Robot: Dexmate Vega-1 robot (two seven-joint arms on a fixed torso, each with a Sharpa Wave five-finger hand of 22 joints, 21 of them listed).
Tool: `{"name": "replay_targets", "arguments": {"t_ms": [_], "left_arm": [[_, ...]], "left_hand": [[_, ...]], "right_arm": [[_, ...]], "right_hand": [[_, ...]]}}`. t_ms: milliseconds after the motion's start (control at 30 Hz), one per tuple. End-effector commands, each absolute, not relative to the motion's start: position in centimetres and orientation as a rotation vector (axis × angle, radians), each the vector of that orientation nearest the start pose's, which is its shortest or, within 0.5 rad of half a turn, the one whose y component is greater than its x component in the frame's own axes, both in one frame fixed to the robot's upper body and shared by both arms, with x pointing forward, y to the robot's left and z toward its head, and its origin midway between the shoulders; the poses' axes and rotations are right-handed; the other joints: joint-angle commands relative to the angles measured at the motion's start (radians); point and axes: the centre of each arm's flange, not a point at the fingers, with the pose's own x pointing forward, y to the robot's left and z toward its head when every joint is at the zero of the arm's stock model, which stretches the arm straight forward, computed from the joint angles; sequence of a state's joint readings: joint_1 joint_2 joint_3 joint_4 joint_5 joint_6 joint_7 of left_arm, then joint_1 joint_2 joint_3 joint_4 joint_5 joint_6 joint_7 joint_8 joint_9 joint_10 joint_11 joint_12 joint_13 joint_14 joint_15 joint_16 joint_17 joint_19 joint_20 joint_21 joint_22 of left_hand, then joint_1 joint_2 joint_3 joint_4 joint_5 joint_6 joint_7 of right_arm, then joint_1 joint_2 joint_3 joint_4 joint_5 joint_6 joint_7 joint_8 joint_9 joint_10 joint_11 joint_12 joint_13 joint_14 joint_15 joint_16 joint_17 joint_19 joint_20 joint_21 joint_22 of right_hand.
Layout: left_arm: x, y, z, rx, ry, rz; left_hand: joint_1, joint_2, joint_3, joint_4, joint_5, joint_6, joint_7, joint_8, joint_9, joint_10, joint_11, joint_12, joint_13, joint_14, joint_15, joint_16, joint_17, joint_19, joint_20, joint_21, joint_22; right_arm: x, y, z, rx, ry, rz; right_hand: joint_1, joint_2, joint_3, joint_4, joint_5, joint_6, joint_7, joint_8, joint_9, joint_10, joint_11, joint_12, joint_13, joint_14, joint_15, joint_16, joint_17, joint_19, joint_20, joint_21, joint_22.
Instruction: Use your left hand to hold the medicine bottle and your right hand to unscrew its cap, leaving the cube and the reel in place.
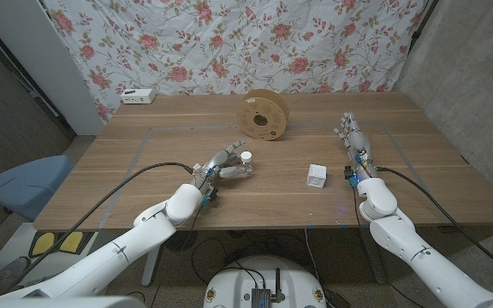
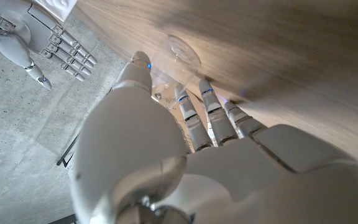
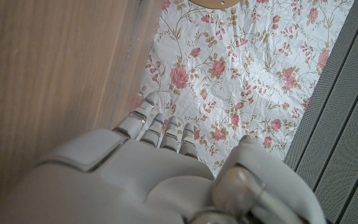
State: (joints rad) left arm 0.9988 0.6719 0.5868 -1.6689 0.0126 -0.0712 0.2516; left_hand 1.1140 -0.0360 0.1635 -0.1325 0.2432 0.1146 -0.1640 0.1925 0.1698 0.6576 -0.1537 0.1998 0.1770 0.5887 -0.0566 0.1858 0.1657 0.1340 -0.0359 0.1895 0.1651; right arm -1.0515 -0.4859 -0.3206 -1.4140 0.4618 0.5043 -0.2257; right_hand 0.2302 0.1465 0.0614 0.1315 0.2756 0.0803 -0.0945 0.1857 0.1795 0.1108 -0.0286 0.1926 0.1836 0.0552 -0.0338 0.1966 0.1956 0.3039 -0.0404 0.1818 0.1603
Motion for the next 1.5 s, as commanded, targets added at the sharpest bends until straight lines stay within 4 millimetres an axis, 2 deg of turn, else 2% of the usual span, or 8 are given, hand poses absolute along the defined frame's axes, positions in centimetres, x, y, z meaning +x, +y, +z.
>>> {"name": "replay_targets", "arguments": {"t_ms": [33,267,567,833,1000,1067,1133,1500], "left_arm": [[59.2,19.2,-10.0,0.7,-0.6,-0.18],[59.4,19.0,-9.9,0.694,-0.605,-0.179],[59.5,18.9,-9.5,0.685,-0.624,-0.173],[59.1,18.8,-8.8,0.682,-0.649,-0.16],[58.9,18.6,-8.3,0.674,-0.67,-0.16],[58.8,18.5,-8.2,0.668,-0.674,-0.157],[58.7,18.3,-8.0,0.657,-0.688,-0.156],[58.6,17.6,-7.5,0.644,-0.711,-0.164]], "left_hand": [[0.018,0.005,0.001,-0.004,-0.008,0.012,0.02,0.003,0.004,0.02,-0.002,0.007,0.0,0.022,-0.162,0.005,0.001,0.017,-0.101,0.004,0.002],[0.025,0.012,0.0,-0.004,-0.015,0.029,0.049,0.003,0.004,0.045,0.001,0.009,0.0,0.046,-0.161,0.007,0.002,0.035,-0.118,0.005,0.001],[0.035,0.021,-0.002,-0.005,-0.025,0.047,0.112,0.001,0.004,0.075,0.002,0.009,0.001,0.082,-0.161,0.009,0.002,0.059,-0.132,0.006,0.001],[0.037,0.02,-0.005,-0.005,-0.03,0.053,0.124,0.0,0.003,0.084,0.002,0.008,0.002,0.094,-0.161,0.009,0.002,0.069,-0.136,0.006,0.001],[0.038,0.02,-0.008,-0.005,-0.032,0.054,0.127,-0.002,0.003,0.08,0.004,0.004,0.002,0.097,-0.161,0.007,0.002,0.082,-0.13,0.009,0.001],[0.039,0.02,-0.011,-0.005,-0.035,0.056,0.129,-0.003,0.004,0.082,0.003,0.001,0.003,0.102,-0.161,0.004,0.001,0.11,-0.096,0.015,0.002],[0.041,0.021,-0.013,-0.004,-0.037,0.067,0.152,-0.001,0.004,0.082,0.004,-0.001,0.004,0.107,-0.16,0.003,0.001,0.132,-0.082,0.018,0.001],[0.042,0.022,-0.019,-0.003,-0.043,0.086,0.173,0.0,0.004,0.093,0.006,-0.001,0.004,0.143,-0.152,0.01,0.002,0.17,-0.094,0.019,0.001]], "right_arm": [[59.9,-29.5,-8.1,0.034,-0.734,-0.005],[59.8,-29.6,-8.1,0.033,-0.736,-0.012],[59.8,-29.5,-8.1,0.034,-0.736,-0.011],[59.9,-29.3,-7.9,0.026,-0.735,0.003],[59.9,-29.2,-7.6,0.02,-0.738,0.011],[60.0,-29.1,-7.5,0.017,-0.738,0.015],[60.0,-29.1,-7.3,0.013,-0.737,0.021],[60.1,-28.7,-6.8,-0.001,-0.737,0.038]], "right_hand": [[-0.006,0.001,0.006,0.002,0.009,0.006,-0.008,0.004,0.001,0.001,-0.001,0.0,0.004,0.008,-0.032,0.002,0.0,-0.002,-0.05,0.005,0.006],[-0.006,0.001,0.007,0.001,0.01,0.006,-0.008,0.004,0.001,0.001,-0.001,0.0,0.004,0.008,-0.032,0.002,0.0,-0.002,-0.05,0.005,0.006],[-0.007,0.0,0.008,0.001,0.01,0.007,-0.008,0.004,0.001,0.002,-0.001,0.0,0.004,0.008,-0.033,0.002,0.0,-0.002,-0.051,0.005,0.006],[-0.007,0.0,0.009,0.001,0.01,0.007,-0.008,0.004,0.001,0.002,-0.001,0.0,0.004,0.008,-0.033,0.002,0.0,-0.002,-0.051,0.005,0.006],[-0.007,0.0,0.009,0.001,0.01,0.007,-0.008,0.004,0.001,0.002,-0.001,0.0,0.004,0.008,-0.033,0.002,0.0,-0.002,-0.05,0.005,0.006],[-0.007,0.0,0.01,0.001,0.01,0.007,-0.009,0.004,0.001,0.002,-0.001,0.0,0.004,0.008,-0.033,0.002,0.0,-0.001,-0.05,0.005,0.006],[-0.008,0.0,0.01,0.001,0.01,0.008,-0.009,0.004,0.001,0.001,-0.001,0.0,0.004,0.008,-0.032,0.002,0.0,-0.002,-0.05,0.005,0.006],[-0.009,0.0,0.011,0.001,0.011,0.009,-0.008,0.004,0.001,0.002,-0.001,0.0,0.004,0.008,-0.029,0.002,0.0,-0.002,-0.051,0.005,0.006]]}}
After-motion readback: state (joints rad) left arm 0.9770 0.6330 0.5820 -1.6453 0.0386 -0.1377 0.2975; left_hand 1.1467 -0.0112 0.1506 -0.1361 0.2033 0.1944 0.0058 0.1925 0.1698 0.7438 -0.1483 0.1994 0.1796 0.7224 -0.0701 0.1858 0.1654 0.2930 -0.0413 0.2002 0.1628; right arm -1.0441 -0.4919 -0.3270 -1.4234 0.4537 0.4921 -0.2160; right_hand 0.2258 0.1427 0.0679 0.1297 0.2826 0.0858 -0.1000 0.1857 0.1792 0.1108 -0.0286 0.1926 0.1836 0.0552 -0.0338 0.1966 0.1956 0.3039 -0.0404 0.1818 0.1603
